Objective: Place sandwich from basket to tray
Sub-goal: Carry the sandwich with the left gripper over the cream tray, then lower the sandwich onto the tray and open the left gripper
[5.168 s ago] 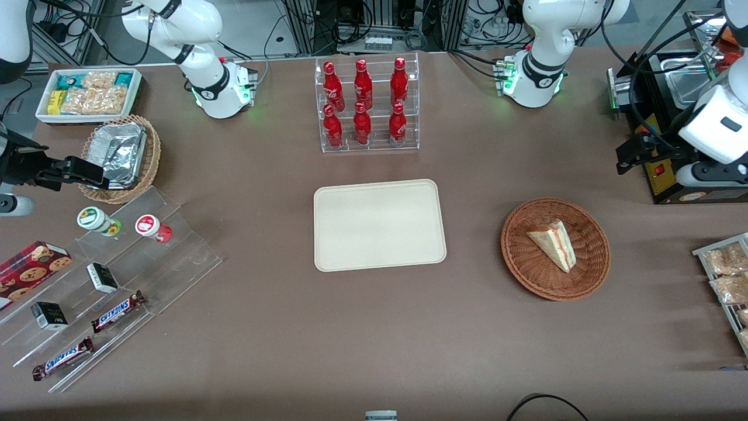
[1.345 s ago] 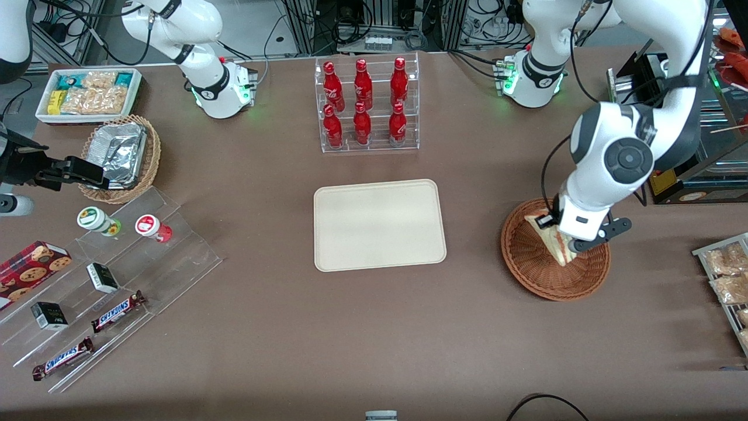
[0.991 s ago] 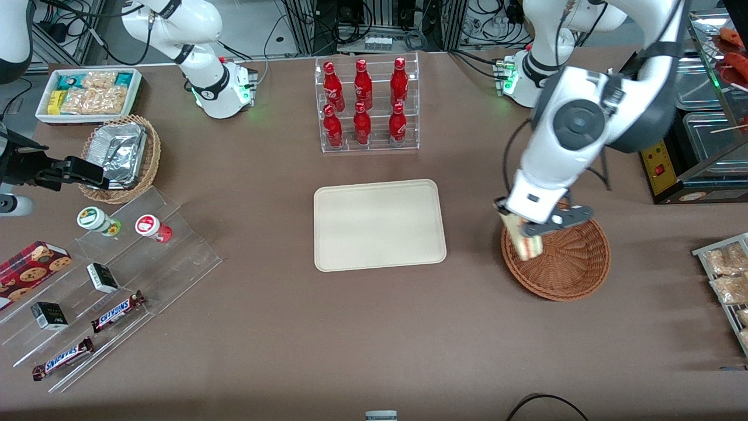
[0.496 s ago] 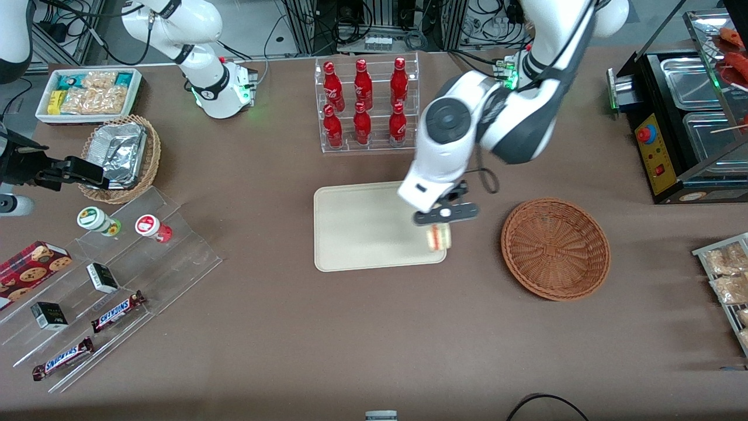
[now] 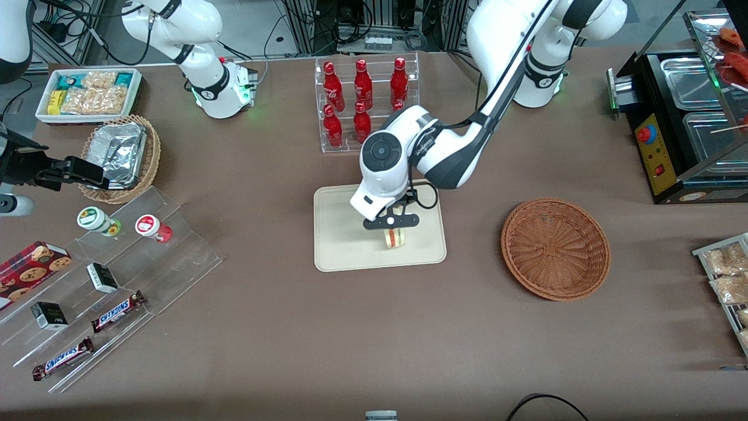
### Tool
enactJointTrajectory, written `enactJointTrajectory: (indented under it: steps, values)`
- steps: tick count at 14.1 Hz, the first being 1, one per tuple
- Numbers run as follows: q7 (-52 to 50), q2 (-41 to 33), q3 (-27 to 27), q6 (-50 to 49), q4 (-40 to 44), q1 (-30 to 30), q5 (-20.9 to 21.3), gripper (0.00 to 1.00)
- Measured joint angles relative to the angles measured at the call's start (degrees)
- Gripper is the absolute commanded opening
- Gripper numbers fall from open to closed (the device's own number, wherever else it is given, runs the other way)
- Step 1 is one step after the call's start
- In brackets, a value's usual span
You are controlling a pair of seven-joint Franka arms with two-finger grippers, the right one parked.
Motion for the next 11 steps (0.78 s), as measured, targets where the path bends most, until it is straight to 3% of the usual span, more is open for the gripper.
enactJointTrajectory:
  steps: [8,9,10,11]
  values:
    - [0.0,6.2,0.0,5.2,0.1,-2.9,-0.7,0.0]
    - [0.0,6.5,0.0,5.2,0.1,-3.0,-0.7,0.35]
    - [0.0,6.7,0.0,5.3,0.1,-3.0,-0.7,0.99]
    - [0.1,6.8,0.0,5.3,0.2,-3.1,-0.7,1.0]
